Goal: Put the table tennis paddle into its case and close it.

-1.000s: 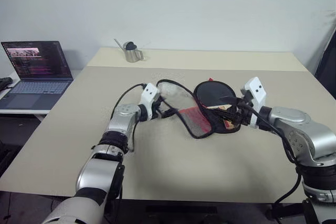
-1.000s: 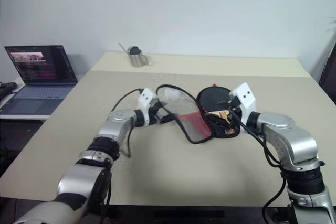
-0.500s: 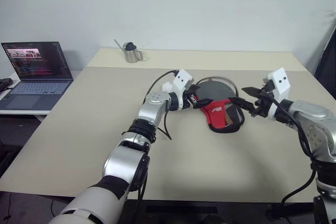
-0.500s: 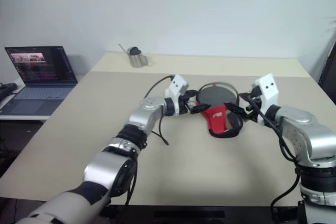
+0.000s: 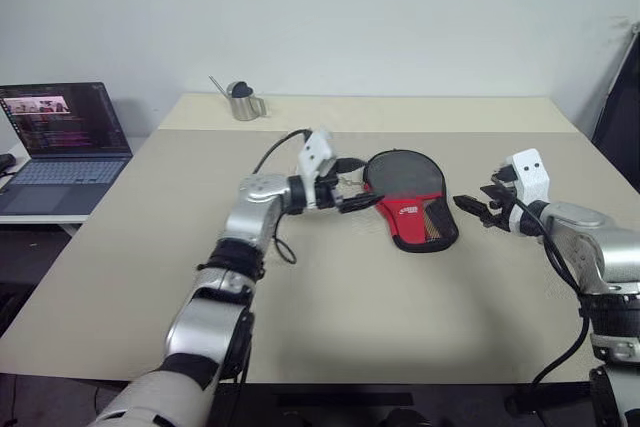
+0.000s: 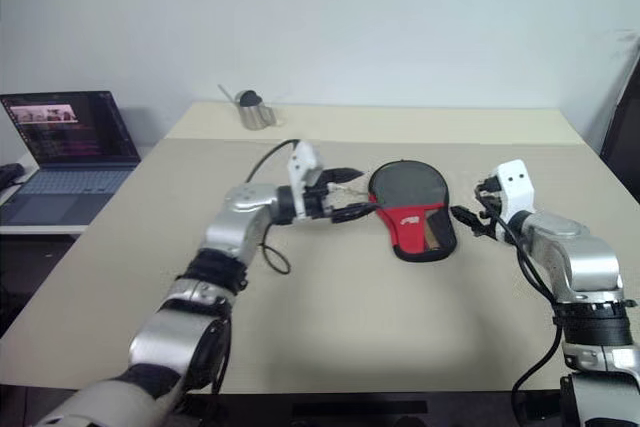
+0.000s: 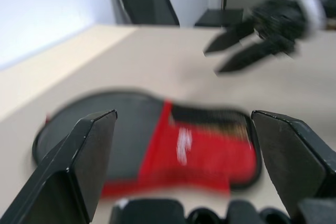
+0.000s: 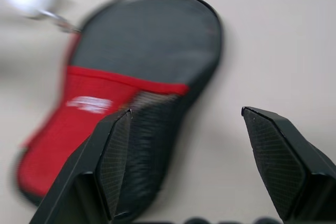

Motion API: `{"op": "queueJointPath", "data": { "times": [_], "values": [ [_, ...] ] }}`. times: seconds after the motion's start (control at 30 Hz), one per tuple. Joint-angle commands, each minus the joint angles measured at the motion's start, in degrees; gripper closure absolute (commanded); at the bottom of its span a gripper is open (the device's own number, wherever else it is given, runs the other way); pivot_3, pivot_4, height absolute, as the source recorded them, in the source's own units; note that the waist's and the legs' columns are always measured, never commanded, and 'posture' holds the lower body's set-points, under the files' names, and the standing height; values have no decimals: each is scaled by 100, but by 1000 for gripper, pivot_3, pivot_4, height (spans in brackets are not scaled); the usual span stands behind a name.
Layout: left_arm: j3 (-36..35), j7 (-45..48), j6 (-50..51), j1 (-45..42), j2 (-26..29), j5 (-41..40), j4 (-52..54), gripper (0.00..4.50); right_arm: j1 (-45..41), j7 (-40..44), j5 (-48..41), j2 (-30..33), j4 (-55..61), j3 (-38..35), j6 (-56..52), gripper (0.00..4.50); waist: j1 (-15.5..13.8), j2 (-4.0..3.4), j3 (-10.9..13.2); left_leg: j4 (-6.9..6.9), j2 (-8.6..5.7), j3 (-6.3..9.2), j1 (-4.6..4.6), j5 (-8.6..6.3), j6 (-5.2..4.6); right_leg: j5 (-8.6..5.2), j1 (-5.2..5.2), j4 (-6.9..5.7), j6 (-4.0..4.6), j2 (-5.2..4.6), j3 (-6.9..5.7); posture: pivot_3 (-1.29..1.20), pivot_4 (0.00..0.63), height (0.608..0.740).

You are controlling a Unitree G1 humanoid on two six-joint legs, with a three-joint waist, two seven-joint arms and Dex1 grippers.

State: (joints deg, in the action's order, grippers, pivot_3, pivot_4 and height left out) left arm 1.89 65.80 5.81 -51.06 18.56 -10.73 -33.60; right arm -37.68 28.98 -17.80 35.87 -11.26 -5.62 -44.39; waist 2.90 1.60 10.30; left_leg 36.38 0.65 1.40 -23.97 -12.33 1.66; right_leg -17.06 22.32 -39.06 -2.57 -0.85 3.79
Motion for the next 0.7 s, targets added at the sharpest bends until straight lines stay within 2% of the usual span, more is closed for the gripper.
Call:
{"op": "queueJointPath", "data": {
  "times": [0.03, 0.33, 0.7],
  "values": [
    [-185, 5, 483, 314, 428, -308, 1223, 0, -440, 88, 296, -90, -755, 126, 580, 860, -2, 0, 0, 0, -1, 0, 0, 0, 0, 0, 0, 0, 0, -2, 0, 0, 150, 740],
    [-422, -506, 1412, 1145, 930, -769, 2884, 0, -1098, 593, 706, -448, -2246, 542, 1280, 860, -23, 0, 0, 3, -4, 3, 0, 0, 0, 0, -5, 1, 0, -9, -5, 0, 150, 740],
    [-382, -720, 1577, 1151, 1045, -868, 3082, 0, -1829, 767, 1365, -698, -4000, 824, 2072, 860, -1, -1, 0, 5, -3, 2, 2, 0, 0, 0, -5, -1, 0, -8, -4, 0, 150, 740]
  ]
}}
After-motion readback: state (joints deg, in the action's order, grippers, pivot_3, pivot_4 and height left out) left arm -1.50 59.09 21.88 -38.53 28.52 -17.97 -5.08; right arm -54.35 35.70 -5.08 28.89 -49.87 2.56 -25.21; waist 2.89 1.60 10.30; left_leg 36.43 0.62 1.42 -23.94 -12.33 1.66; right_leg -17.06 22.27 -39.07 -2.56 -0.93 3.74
